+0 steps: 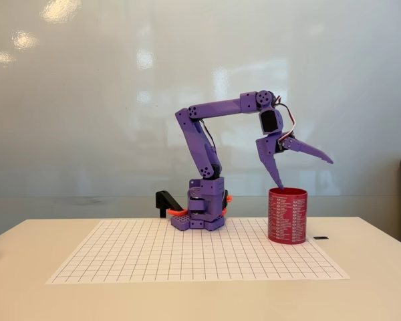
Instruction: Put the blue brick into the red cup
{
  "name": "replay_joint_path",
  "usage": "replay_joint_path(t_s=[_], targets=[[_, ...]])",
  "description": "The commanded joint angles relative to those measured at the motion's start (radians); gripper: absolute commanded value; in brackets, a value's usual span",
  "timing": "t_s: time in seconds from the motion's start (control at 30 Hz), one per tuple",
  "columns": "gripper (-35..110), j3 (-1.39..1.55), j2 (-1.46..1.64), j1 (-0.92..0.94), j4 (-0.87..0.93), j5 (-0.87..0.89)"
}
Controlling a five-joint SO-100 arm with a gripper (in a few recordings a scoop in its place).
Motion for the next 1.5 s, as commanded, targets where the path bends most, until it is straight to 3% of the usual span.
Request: replay_joint_path(t_s=[0.0,0.03,0.07,0.57,0.87,1.1,1.47], targets=[[35,-0.067,0.063,-0.012,0.009,-0.023],[8,-0.074,0.061,-0.012,0.0,-0.026],[0,-0.08,0.057,-0.003,0.003,-0.002],[-1,-0.115,0.037,0.058,0.009,-0.015],[-1,-0.295,0.038,0.592,-0.061,-0.08],[-1,-0.181,0.238,0.954,-0.078,-0.126],[-1,0.092,0.782,1.163,-0.052,-0.078]])
